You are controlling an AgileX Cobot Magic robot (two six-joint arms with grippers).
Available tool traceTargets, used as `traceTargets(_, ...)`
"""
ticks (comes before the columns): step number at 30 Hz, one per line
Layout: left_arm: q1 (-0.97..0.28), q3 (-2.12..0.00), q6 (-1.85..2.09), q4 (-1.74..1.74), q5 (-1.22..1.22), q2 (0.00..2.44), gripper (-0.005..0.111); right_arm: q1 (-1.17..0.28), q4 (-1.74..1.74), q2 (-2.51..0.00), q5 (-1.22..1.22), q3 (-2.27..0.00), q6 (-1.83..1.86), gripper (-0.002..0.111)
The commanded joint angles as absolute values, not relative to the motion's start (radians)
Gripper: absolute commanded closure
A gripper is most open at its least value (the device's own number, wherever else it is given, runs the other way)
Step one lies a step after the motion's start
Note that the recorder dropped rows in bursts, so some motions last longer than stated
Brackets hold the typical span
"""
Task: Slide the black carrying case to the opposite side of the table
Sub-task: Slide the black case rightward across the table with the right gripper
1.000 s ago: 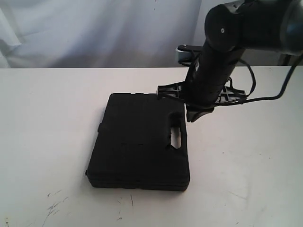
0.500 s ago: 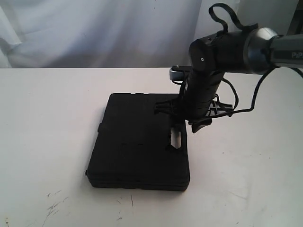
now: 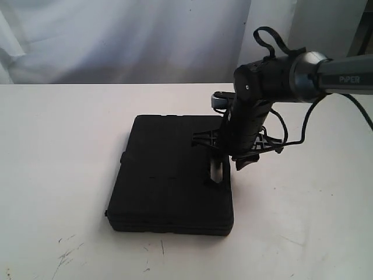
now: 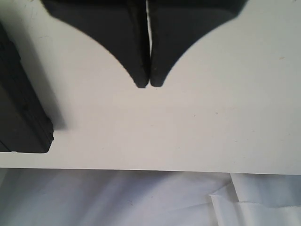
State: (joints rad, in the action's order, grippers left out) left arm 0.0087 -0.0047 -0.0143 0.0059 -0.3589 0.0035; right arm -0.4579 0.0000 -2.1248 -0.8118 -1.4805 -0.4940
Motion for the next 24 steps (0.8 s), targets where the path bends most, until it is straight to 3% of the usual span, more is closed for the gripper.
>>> traceTargets(1,0.011,0.0,-0.023,0.009,-0.345,0.0,0.107,-0.454,0.011,-2.143,-0.794,-1.485,-0.484,0.065)
traceTargets(4,0.011,0.0,-0.023,0.009,-0.345,0.0,0.107,-0.454,0.011,-2.161,-0.808,-1.485,-0.505,0.07)
traceTargets(10,0.011,0.0,-0.023,0.009,-0.345,0.0,0.107,-0.454,-0.014,-2.161,-0.827,-1.485,-0.501,0.108)
traceTargets(24,0.011,0.0,-0.023,0.009,-0.345,0.0,0.107,-0.316,-0.093,-2.146,-0.966,-1.485,-0.38,0.108)
